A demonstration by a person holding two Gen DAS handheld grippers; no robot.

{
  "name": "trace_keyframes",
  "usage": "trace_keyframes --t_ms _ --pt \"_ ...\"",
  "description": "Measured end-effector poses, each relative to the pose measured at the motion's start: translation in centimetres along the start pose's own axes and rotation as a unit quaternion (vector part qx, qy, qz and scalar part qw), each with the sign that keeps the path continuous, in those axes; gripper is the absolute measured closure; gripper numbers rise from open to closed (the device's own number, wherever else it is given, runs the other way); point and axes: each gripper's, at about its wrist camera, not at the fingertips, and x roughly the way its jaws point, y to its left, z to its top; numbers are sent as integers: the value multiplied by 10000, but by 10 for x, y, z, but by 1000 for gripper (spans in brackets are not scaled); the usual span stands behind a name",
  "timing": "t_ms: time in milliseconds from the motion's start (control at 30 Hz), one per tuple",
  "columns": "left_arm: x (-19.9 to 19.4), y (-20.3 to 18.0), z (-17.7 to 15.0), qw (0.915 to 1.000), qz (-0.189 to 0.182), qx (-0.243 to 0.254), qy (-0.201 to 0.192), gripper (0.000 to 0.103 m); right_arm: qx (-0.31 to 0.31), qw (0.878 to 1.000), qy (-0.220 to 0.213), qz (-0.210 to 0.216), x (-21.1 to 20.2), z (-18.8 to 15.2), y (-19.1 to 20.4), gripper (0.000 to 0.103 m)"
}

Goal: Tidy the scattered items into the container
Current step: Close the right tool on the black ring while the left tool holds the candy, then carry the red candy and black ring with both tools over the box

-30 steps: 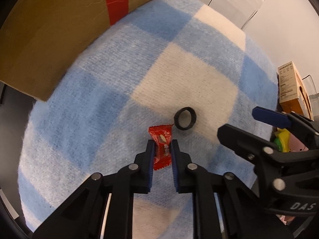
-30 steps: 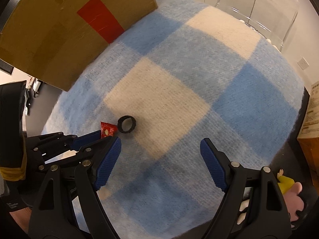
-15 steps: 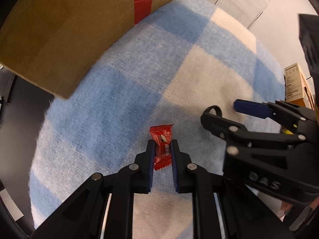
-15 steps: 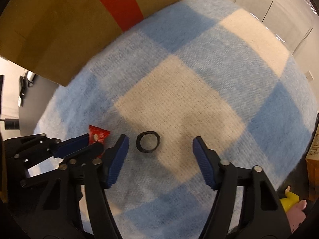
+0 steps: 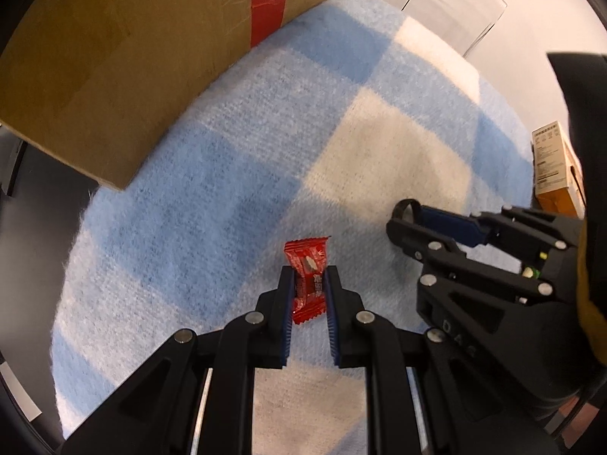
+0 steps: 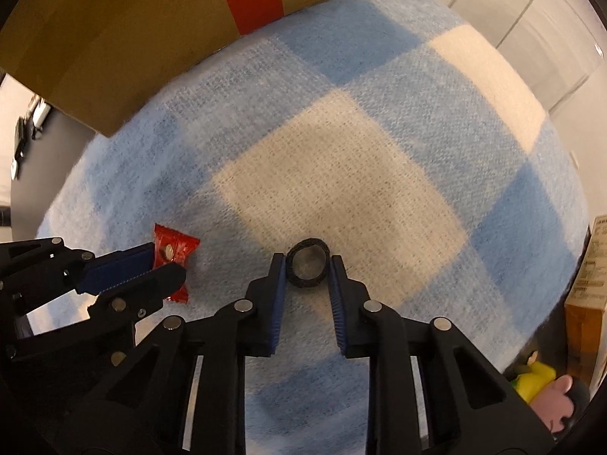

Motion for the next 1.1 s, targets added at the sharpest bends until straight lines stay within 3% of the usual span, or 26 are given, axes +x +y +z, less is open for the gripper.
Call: trace_keyframes --t_ms 467,1100 --pt "-20 -7 7 9998 -185 43 -63 87 448 9987 -51 220 -18 -8 -10 82" --pt "-67 -14 12 9985 -355 265 -311 88 744 9966 -367 12 -71 -17 -4 82"
